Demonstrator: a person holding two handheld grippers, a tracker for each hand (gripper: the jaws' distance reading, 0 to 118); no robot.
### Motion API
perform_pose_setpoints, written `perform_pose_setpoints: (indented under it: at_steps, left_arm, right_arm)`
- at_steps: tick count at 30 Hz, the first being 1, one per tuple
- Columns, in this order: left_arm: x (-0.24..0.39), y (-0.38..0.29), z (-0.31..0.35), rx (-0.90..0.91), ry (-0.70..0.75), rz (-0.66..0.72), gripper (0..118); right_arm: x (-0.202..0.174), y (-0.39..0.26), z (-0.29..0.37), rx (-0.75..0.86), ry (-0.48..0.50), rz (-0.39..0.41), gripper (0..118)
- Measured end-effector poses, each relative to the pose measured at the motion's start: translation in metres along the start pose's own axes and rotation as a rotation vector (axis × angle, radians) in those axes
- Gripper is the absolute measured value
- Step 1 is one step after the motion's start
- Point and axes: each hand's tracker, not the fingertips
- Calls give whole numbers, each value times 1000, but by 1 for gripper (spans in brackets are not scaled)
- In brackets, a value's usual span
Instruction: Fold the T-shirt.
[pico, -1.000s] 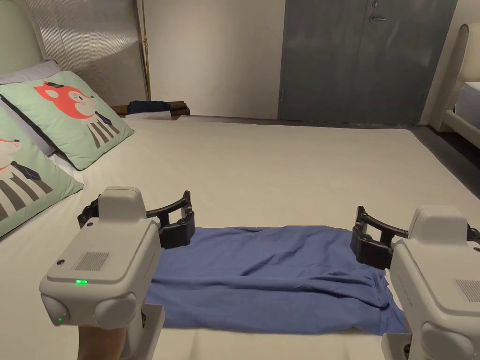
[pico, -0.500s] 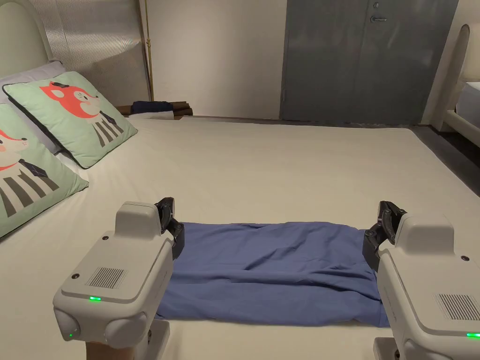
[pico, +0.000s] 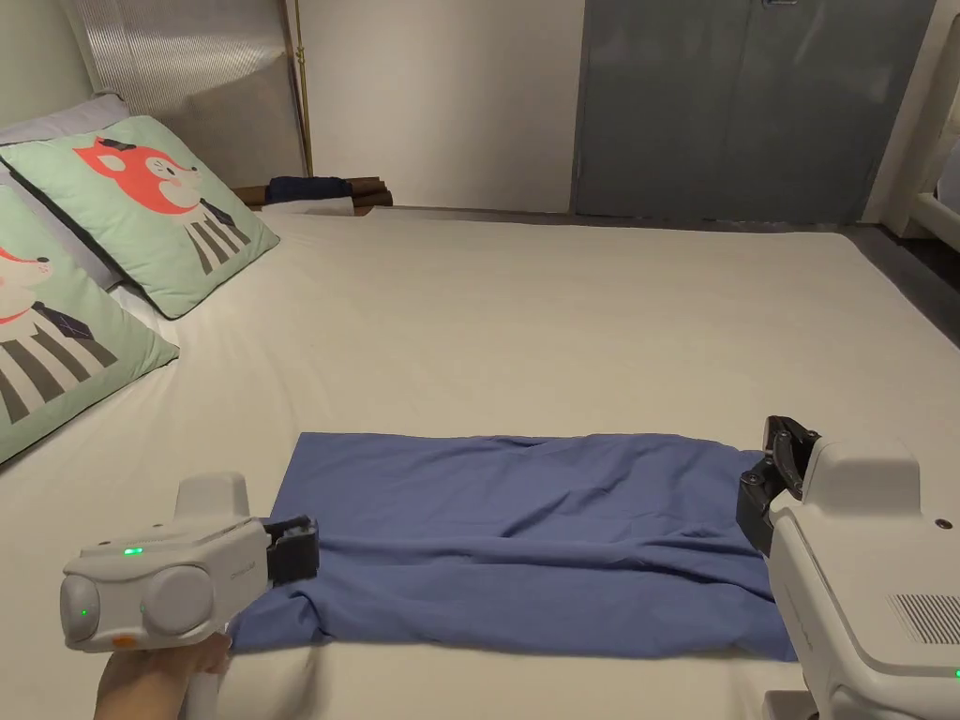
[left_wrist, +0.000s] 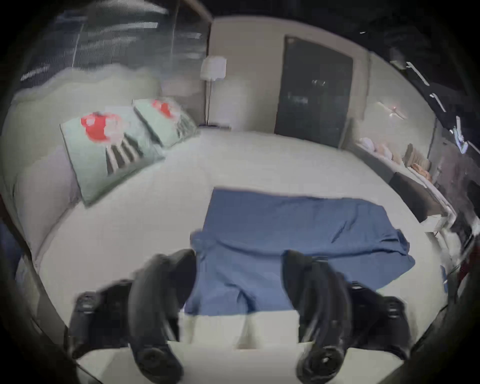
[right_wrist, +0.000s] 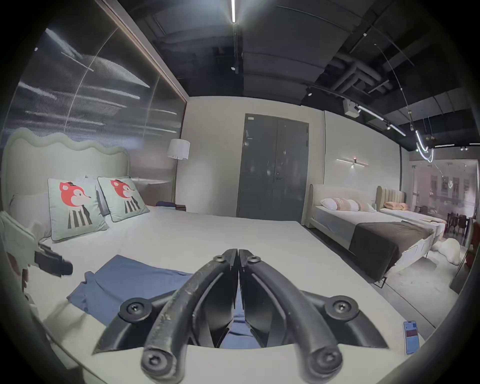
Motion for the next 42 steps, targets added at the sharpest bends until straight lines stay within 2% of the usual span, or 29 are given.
perform_pose_setpoints:
  at_steps: [1,8,9,12,13,16,19,20,21,22,23,24,25,30,32,34,36,38,40,42]
  left_arm:
    - [-6,-4,-9,-37,14,0,85]
    - [-20,-41,-54,-174,74,-28,82]
    - [-20,-45,-59,-184,77,-33,78]
    - [-13,-54,-61,-202,71,-38,21]
    - [-11,-56,-61,-203,44,-40,11]
    - [3,-52,-43,-162,4,-51,0]
    - [8,-45,-27,-96,19,-79,0]
    - [8,-42,-22,-92,10,-81,0]
    - [9,-40,-18,-86,6,-82,0]
    - [-1,-35,-26,-80,-4,-78,0]
    - [-3,-33,-25,-72,-12,-80,0]
    - [-2,-31,-22,-63,-12,-80,0]
    - [-2,-30,-19,-55,-16,-80,0]
    - [4,-27,-11,-60,-28,-64,0]
    - [2,-28,-12,-65,-34,-53,0]
    - [3,-29,-8,-67,-42,-39,0]
    - [3,-29,-5,-68,-45,-30,0]
    - [3,-29,-3,-67,-43,-25,0]
    - [2,-30,-1,-67,-49,-12,0]
    - [-7,-30,-6,-62,-56,1,0]
  right_arm:
    - [0,-2,-3,-8,3,-2,0]
    - [0,-18,-19,-73,21,-5,0]
    - [1,-20,-20,-80,21,-5,0]
    - [6,-26,-22,-105,18,-1,0]
    - [9,-28,-23,-113,13,0,0]
    - [23,-36,-26,-154,3,-20,0]
    - [44,-56,-40,-264,-23,-70,2]
    - [53,-66,-47,-328,-30,-86,9]
    - [60,-76,-55,-381,-31,-107,24]
    - [68,-88,-65,-449,-24,-128,53]
    - [75,-102,-73,-502,-21,-167,77]
    - [80,-114,-79,-539,-30,-190,97]
    - [83,-125,-84,-581,-46,-190,109]
    - [93,-171,-111,-694,-76,-193,106]
    - [89,-174,-111,-706,-88,-197,85]
    - [86,-179,-113,-734,-80,-174,58]
    - [81,-186,-114,-726,-72,-147,50]
    - [82,-183,-109,-709,-55,-125,8]
    - [78,-174,-99,-702,-19,-150,8]
    - [77,-166,-90,-685,-25,-132,8]
